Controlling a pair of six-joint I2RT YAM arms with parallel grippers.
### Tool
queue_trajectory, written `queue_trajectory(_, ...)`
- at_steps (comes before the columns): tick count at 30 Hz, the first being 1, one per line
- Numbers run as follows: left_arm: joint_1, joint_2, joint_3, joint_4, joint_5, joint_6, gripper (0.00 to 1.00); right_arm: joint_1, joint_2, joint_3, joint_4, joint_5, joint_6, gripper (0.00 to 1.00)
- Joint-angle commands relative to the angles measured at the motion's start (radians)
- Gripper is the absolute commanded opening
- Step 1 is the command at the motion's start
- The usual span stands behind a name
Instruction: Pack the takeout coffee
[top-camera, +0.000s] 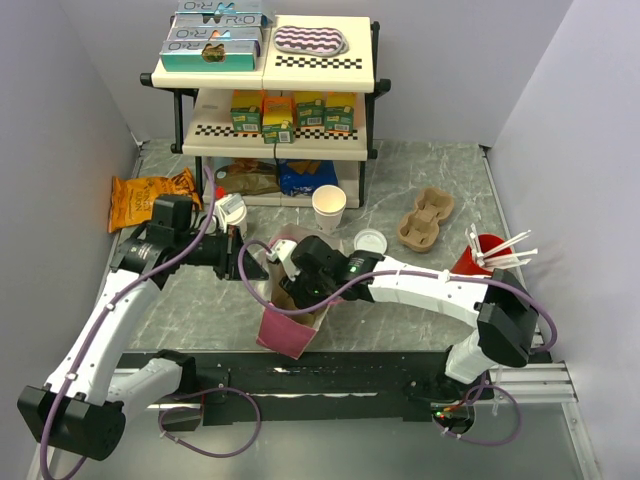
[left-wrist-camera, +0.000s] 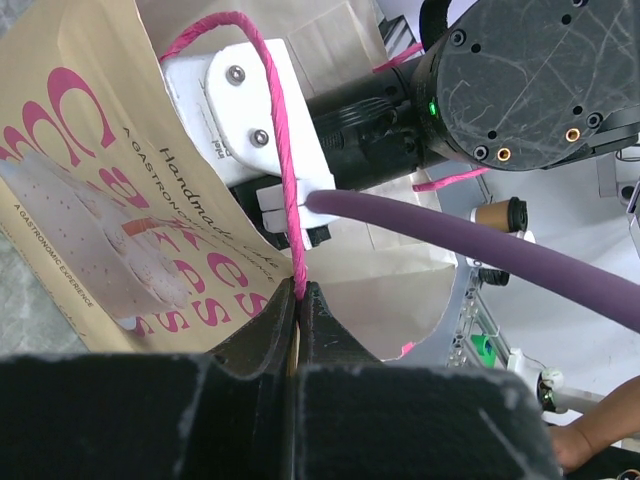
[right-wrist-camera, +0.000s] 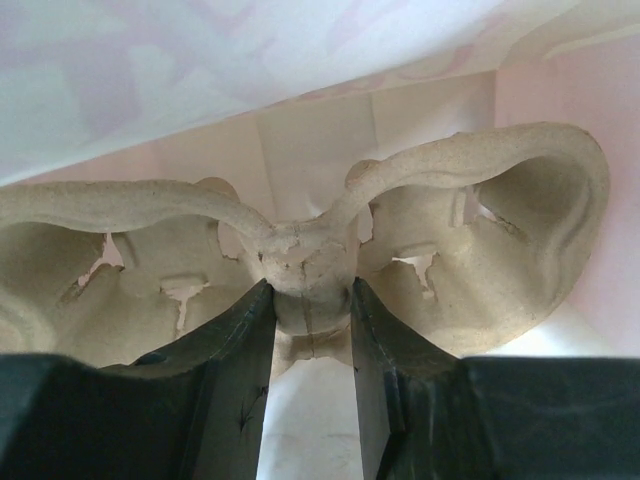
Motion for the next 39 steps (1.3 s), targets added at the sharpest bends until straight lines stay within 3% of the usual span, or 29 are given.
queue_trajectory(1,-0.003,0.008,0.06,0.004,0.014,0.026,0.01,0.001,-0.006,0.026,-0.077,-0.078,-0.017,0.43)
queue_trajectory(9,-0.003,0.054,0.205,-0.096,-0.083,0.147,0.01,-0.013,-0.112,0.12,-0.161,-0.065,-0.092,0.78)
queue_trajectory(17,-0.008,0.164,0.327,-0.229,-0.207,0.329,0.01,-0.033,-0.169,0.213,-0.19,-0.109,-0.121,0.84)
queue_trajectory(19,-0.014,0.184,0.357,-0.226,-0.239,0.34,0.01,-0.033,-0.176,0.225,-0.19,-0.121,-0.132,0.88)
queue_trajectory(21,-0.022,0.21,0.402,-0.226,-0.274,0.355,0.01,-0.037,-0.184,0.238,-0.195,-0.129,-0.141,1.0)
queue_trajectory(30,-0.075,0.259,0.521,-0.226,-0.394,0.425,0.01,-0.044,-0.276,0.324,-0.193,-0.213,-0.227,1.0)
queue_trajectory(33,-0.1,0.276,0.544,-0.226,-0.355,0.428,0.01,-0.044,-0.307,0.295,-0.12,-0.223,-0.233,1.0)
queue_trajectory(37,-0.112,0.293,0.577,-0.212,-0.227,0.395,0.01,-0.041,-0.293,0.276,-0.037,0.037,-0.12,1.0)
queue_trajectory(39,-0.112,0.304,0.604,-0.208,-0.177,0.379,0.01,-0.039,-0.272,0.288,-0.017,0.082,-0.103,1.0)
